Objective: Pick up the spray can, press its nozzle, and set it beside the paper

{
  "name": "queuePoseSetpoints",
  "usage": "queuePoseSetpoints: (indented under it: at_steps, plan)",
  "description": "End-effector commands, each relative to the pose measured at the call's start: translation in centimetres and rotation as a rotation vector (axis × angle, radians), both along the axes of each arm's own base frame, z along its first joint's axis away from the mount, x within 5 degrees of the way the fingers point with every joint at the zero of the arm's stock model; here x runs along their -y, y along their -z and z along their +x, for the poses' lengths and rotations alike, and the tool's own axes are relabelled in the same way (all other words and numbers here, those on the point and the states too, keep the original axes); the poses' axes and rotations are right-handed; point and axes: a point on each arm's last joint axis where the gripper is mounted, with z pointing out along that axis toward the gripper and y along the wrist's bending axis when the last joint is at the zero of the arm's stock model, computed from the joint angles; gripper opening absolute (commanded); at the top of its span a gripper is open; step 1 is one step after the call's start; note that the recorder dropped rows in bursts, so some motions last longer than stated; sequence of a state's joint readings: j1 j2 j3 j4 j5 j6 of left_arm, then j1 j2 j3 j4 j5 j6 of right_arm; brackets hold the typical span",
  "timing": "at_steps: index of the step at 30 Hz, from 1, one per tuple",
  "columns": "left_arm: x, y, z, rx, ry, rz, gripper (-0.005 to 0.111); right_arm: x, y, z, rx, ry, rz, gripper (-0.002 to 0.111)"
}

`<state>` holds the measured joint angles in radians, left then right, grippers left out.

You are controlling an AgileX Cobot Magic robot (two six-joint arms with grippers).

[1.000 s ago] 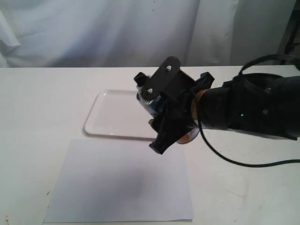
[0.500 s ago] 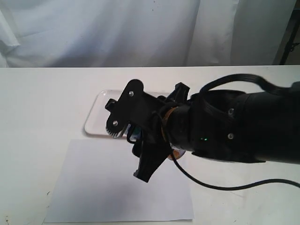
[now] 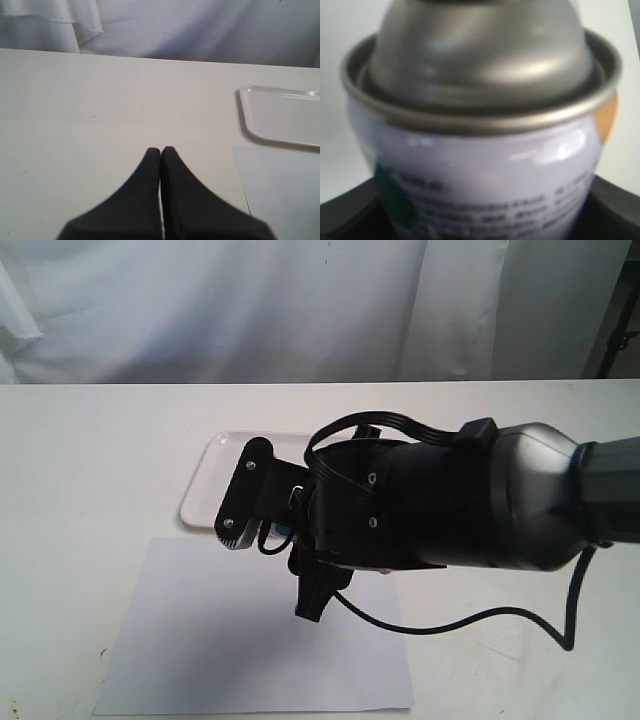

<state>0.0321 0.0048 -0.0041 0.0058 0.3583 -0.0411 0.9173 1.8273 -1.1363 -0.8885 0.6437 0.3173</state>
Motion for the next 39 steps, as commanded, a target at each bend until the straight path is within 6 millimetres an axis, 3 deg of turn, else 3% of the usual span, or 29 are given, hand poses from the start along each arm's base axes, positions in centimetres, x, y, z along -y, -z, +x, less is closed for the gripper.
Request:
queuePoseSetpoints:
  at_steps: [1,21,31,37,39]
  plan:
    - [0.0,0.0,0.0,0.015,-0.002,0.001,0.0,0.0,-0.8,0.2,0.031,-0.048,-0.046,0.0]
    - [-0.1,-0.2,0.1,0.034,-0.001,0.059,0.0,-0.2,-0.5,-0.2,-0.022,-0.054,-0.026,0.0]
    - [0.2,-5.9,-0.4,0.67,0.017,0.095,0.0,-0.4,-0.4,-0.4,-0.047,-0.043,0.01,0.0]
    - [0.3,-7.1,-1.1,0.828,0.022,0.084,0.0,-0.4,-0.4,-0.4,-0.051,-0.042,0.017,0.0]
    - [0.0,-6.8,-0.8,0.78,0.013,-0.07,0.0,-0.4,-0.4,-0.4,-0.052,-0.041,0.018,0.0]
